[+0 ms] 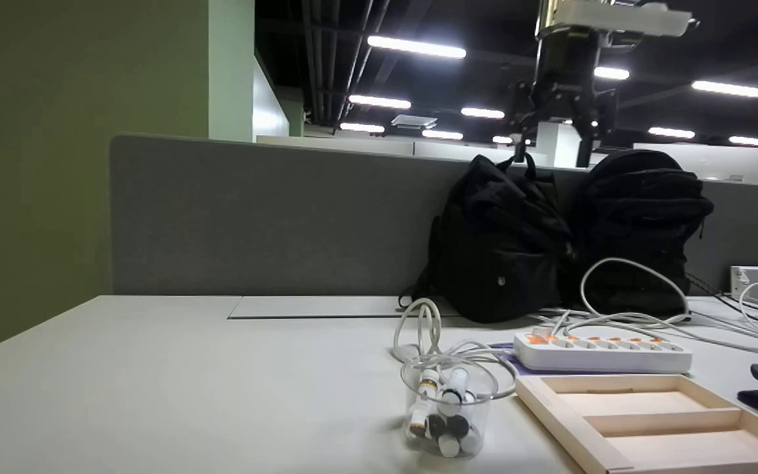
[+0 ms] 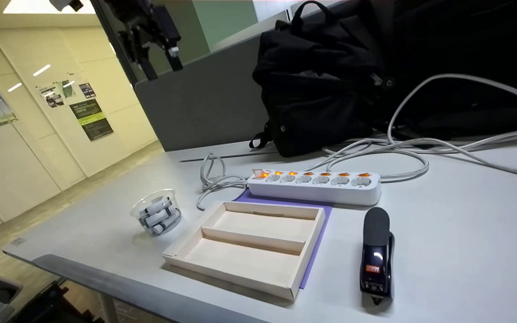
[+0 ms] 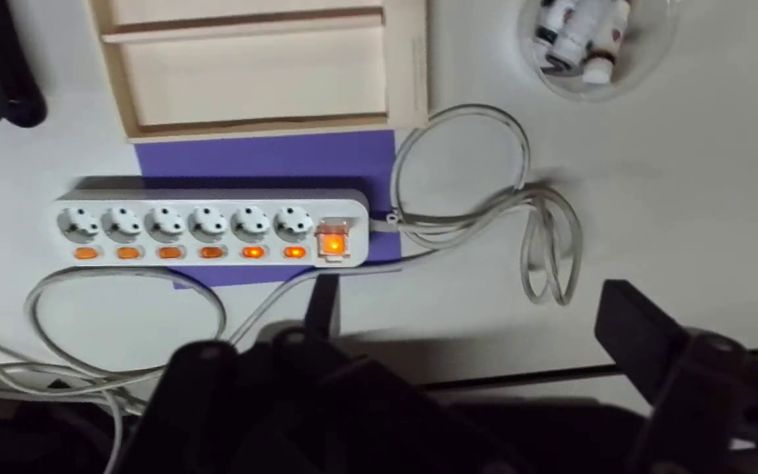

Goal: Pick up one small bottle from the plastic bowl and put it in the wooden tray.

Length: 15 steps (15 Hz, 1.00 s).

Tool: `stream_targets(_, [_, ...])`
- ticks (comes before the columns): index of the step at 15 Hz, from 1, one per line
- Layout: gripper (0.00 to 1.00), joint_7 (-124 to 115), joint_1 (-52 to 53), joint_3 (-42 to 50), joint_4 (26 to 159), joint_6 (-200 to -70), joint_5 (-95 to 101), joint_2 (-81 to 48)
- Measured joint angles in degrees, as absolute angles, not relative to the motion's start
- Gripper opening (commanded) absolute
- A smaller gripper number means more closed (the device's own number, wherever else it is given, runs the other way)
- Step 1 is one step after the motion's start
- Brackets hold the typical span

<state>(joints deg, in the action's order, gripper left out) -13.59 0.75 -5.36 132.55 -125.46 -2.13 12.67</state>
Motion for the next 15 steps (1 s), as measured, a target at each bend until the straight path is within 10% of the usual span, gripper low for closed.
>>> stream_targets(15, [1.00,-20.1,3.8,-7.2,128.0,-134.3,-8.6,-0.3])
